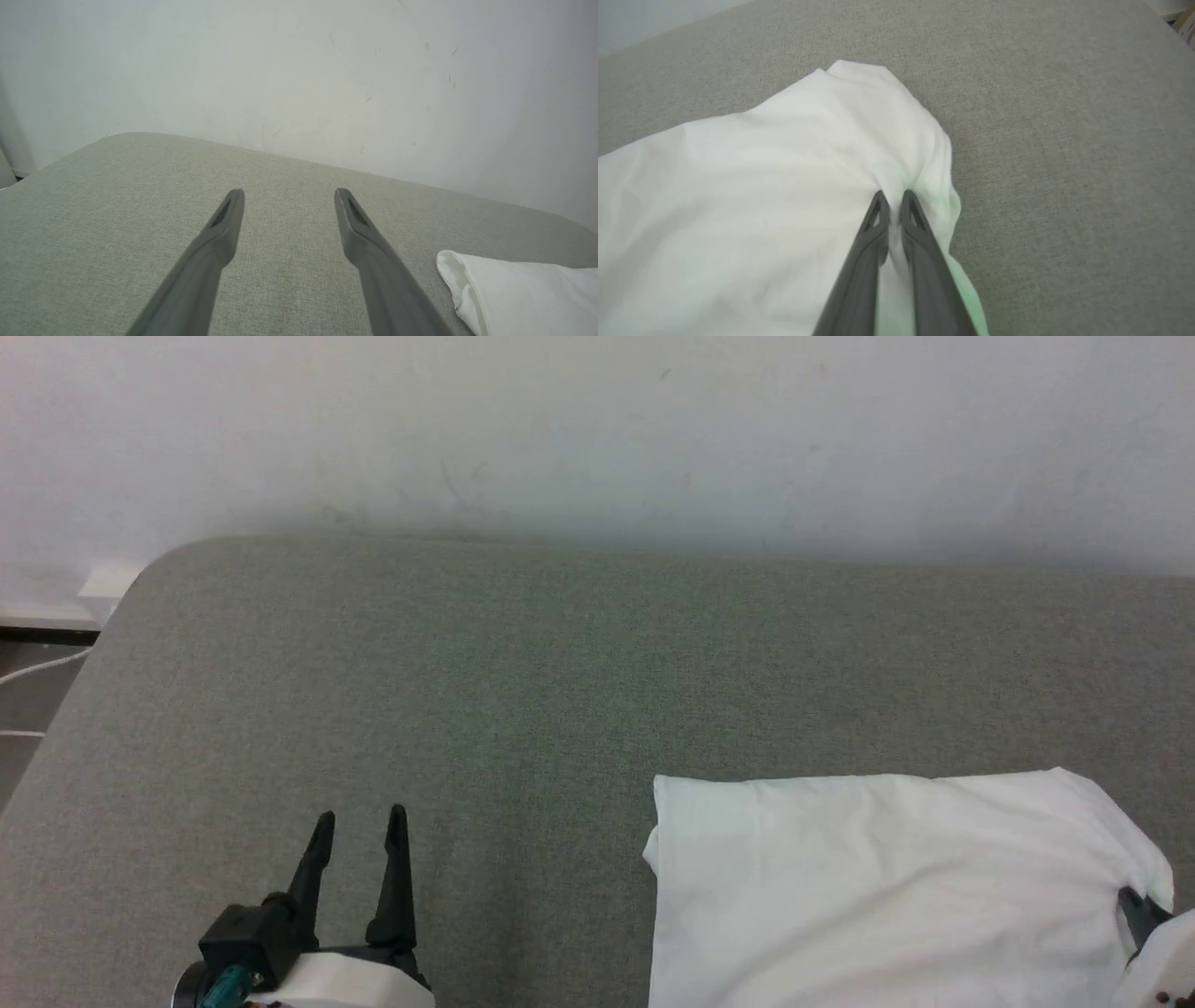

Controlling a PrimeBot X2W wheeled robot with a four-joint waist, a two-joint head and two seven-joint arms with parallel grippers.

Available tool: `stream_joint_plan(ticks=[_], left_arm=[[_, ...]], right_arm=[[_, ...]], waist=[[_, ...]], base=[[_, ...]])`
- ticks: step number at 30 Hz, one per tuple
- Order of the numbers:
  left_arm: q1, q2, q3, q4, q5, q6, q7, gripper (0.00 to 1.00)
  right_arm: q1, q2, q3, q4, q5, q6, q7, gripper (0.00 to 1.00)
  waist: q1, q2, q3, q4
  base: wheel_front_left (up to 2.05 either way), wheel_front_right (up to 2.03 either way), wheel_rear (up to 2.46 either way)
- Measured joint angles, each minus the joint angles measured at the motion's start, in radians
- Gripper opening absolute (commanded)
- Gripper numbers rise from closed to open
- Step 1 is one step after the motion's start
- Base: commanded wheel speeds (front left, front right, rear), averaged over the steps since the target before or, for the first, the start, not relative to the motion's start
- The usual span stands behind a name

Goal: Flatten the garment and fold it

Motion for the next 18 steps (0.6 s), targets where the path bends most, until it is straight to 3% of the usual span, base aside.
stream_joint_plan(ticks=[7, 13, 18], left_arm=[[0.009, -0.011, 0.019, 0.016, 0.002, -0.018, 0.000, 1.00], [0.009, -0.016, 0.025, 0.021, 0.009, -0.027, 0.000, 1.00], [0.009, -0.019, 0.025, 0.024, 0.009, -0.028, 0.000, 1.00]], right_arm=[[0.020, 0.043, 0.073, -0.199, 0.055, 0.000, 0.049, 0.00], [0.063, 0.091, 0.205, -0.389, 0.080, -0.001, 0.129, 0.00], [0.067, 0.127, 0.329, -0.465, 0.094, -0.001, 0.175, 0.00]], waist=[[-0.0002, 0.0000, -0.011, -0.018], [-0.0003, 0.0000, -0.017, -0.022], [-0.0003, 0.0000, -0.018, -0.010]], base=[[0.00, 0.00, 0.00], [0.00, 0.00, 0.00], [0.00, 0.00, 0.00]])
